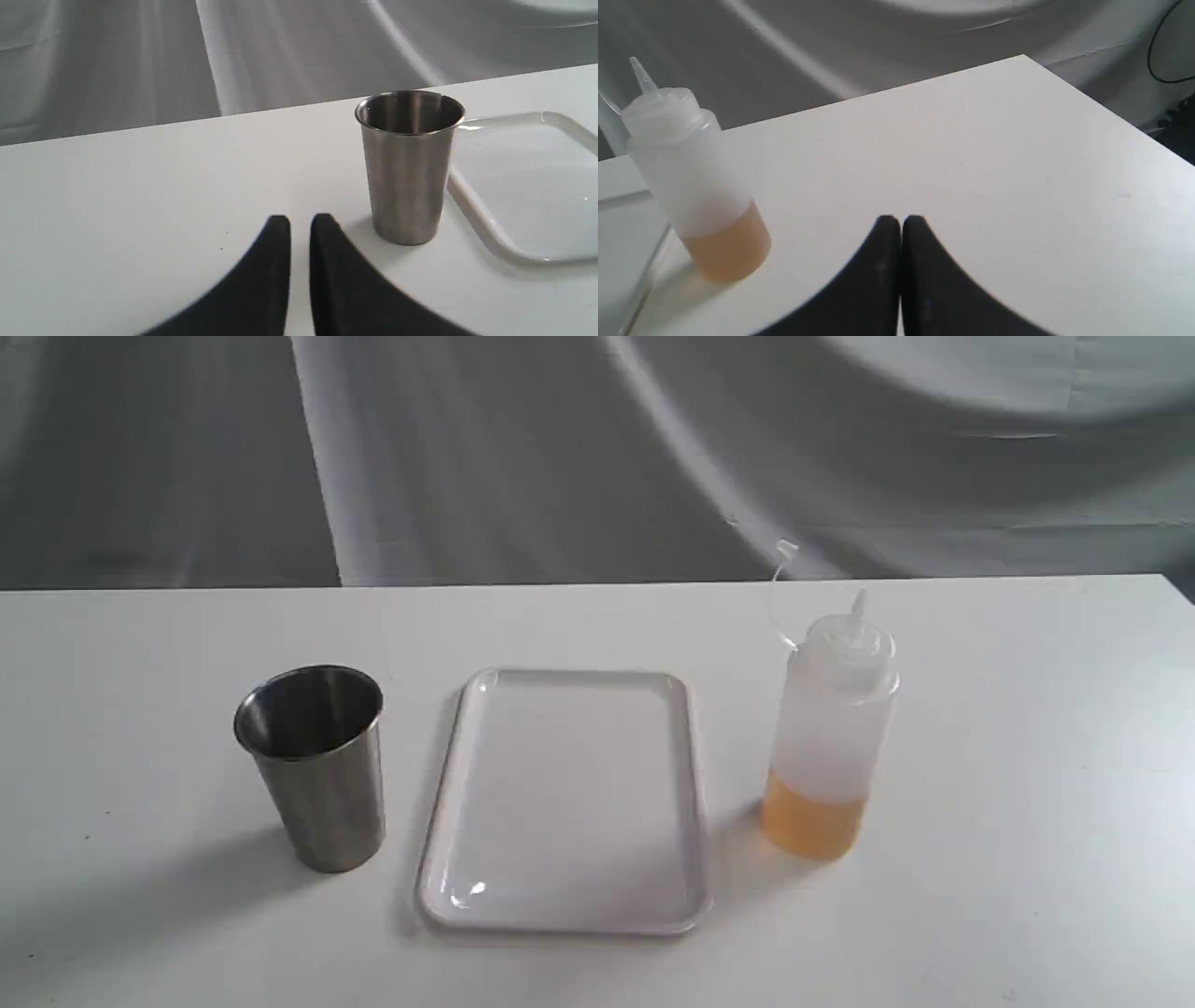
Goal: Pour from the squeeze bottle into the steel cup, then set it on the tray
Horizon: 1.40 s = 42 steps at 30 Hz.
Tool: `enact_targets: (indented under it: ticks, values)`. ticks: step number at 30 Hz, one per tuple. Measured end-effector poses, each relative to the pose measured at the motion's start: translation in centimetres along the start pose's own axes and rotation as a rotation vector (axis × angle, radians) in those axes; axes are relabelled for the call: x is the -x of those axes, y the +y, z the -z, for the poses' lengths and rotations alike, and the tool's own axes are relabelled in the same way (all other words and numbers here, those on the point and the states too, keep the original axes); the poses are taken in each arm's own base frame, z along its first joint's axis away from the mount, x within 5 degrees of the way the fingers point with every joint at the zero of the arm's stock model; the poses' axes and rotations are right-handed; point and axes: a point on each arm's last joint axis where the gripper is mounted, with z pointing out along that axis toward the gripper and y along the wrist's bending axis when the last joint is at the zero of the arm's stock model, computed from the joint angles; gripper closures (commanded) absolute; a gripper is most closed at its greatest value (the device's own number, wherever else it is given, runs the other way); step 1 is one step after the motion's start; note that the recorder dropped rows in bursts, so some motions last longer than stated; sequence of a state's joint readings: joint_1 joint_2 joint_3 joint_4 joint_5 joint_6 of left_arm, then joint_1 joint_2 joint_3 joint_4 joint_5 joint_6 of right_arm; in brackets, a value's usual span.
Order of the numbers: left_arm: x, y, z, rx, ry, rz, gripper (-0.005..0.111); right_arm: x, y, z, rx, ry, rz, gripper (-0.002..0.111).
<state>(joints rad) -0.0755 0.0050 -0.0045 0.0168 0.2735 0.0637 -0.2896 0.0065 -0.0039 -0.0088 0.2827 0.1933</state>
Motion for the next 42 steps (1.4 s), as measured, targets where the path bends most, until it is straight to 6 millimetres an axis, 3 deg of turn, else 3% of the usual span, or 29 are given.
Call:
enact_targets:
  ticks: [5,15,18,25,32,37,42]
  values:
    - [0.0,0.0,0.0,0.0,0.0,0.0,0.098,0.5,0.1,0.0,0.016,-0.056,-0.02,0.108]
    - [0.0,0.0,0.0,0.0,0.0,0.0,0.098,2.3,0.5,0.3,0.097,-0.244,-0.321,0.108]
    - [0.0,0.0,0.0,0.0,0.0,0.0,0.098,2.4,0.5,0.3,0.117,-0.253,-0.454,0.108]
    - [0.0,0.0,0.0,0.0,0.0,0.0,0.098,2.4,0.5,0.3,0.135,-0.244,-0.59,0.108]
    - [0.0,0.0,0.0,0.0,0.0,0.0,0.098,2.3,0.6,0.3,0.142,-0.223,-0.624,0.108]
    - [0.0,0.0,0.0,0.0,0.0,0.0,0.098,4.9,1.3,1.5,0.179,-0.265,-0.535,0.108]
    - [0.0,0.0,0.0,0.0,0.0,0.0,0.098,9.2,2.3,4.0,0.223,-0.383,-0.374,0.108]
